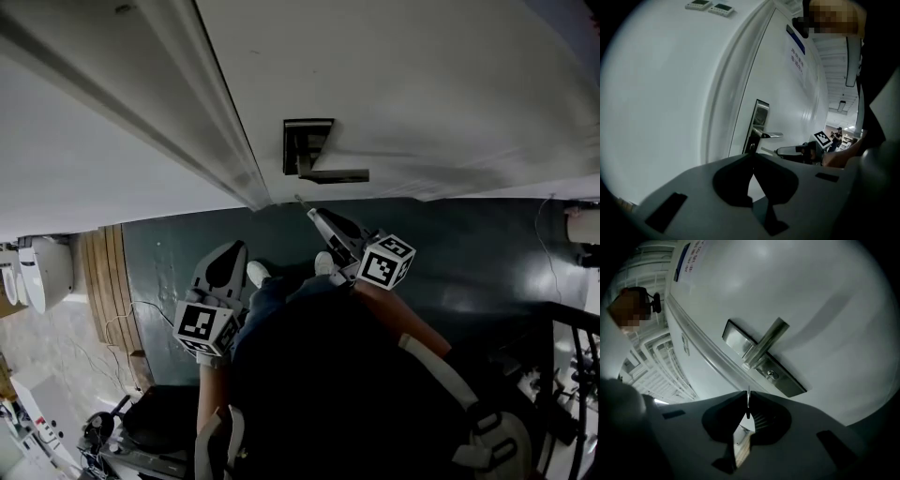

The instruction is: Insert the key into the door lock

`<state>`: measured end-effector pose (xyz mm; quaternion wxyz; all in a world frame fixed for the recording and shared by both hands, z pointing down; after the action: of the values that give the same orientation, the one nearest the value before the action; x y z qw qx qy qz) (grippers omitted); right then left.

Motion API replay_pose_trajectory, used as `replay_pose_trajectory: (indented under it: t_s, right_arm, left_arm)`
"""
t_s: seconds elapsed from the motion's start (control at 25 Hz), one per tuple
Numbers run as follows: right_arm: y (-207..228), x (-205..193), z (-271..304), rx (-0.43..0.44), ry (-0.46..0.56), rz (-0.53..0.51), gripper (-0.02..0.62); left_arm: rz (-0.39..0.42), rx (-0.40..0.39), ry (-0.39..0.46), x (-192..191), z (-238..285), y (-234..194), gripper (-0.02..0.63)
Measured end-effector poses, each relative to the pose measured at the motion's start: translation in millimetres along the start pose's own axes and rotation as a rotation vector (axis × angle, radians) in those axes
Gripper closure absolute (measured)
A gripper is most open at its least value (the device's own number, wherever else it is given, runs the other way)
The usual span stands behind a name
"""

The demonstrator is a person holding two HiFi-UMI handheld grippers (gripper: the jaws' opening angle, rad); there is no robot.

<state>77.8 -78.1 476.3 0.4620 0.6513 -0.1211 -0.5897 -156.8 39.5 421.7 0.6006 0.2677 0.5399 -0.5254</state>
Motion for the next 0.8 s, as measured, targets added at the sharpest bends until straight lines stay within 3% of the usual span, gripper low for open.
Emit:
replay_pose_trajectory:
  t_s: [0.16, 0.4, 0.8]
  right_arm:
    - [-1, -15, 10, -0.053, 0.083, 0.112, 0.563]
    - [1, -31, 25, -0.105, 0.211, 0.205, 0.563]
    - [8, -45, 34, -0.142, 0.401, 0.384, 0.563]
  left_arm:
    - [-0.009, -0.035, -0.016, -1, -12, -23, 0.598]
    - [0.060, -0.104, -0.041, -4, -20, -50, 0.598]
    - [0.079, -0.168, -0.076, -11, -31, -71, 0.598]
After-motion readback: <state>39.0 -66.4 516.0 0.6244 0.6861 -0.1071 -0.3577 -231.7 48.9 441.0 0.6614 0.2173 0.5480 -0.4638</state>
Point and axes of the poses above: the fingertips, and each gripper's own axes: z forward along the fingers, y to its right, x out of its top, the point moved 8 cm from there along -z, backward along the fingers, and after that the axes turned 2 degrees about y, right-handed, at the moved point
